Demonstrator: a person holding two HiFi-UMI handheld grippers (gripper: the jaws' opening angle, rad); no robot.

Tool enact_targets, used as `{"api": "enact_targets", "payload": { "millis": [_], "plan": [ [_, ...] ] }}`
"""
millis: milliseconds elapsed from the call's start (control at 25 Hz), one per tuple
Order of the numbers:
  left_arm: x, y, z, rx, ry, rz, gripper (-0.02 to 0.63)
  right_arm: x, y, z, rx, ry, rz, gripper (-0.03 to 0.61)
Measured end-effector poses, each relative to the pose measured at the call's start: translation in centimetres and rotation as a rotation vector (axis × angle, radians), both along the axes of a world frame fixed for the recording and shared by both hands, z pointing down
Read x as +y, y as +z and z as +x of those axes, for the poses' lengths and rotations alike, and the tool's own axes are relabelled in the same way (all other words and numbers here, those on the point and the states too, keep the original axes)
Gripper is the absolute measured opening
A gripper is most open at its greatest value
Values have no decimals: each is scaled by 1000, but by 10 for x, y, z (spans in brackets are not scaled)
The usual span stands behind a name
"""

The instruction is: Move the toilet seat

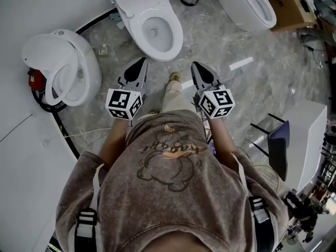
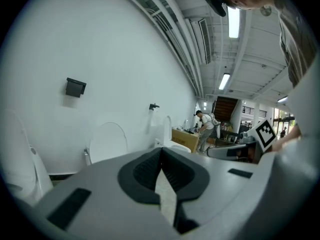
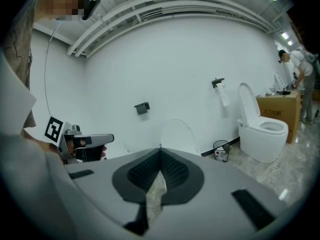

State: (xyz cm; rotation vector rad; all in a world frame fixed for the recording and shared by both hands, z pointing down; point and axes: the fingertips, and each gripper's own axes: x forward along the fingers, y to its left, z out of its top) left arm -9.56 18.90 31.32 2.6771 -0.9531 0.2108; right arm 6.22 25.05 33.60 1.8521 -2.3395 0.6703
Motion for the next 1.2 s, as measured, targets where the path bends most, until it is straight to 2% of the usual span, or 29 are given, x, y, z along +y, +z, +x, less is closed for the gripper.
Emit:
{"api": "enact_targets", "payload": {
  "millis": [320,560,800,1000,1200],
  "plan": [
    [-54,4,29,-6,-56,-36,9,-62,3,30,-14,-69,-32,-2],
    [-80,15,48,-23,-123,-70,9,-98,12,46,-36,-167,-55,-2],
    [-104,19,68,-7,-202,-86,9,-133,18,67,14,-244,-56,-2],
    [-125,25,70,-13,-255,-77,9,-162,22,75,32,-294,-35,-2],
    [-139,23,62,-18,-286,-66,9,-179,27,77,39,-300,-34,-2]
  ]
}}
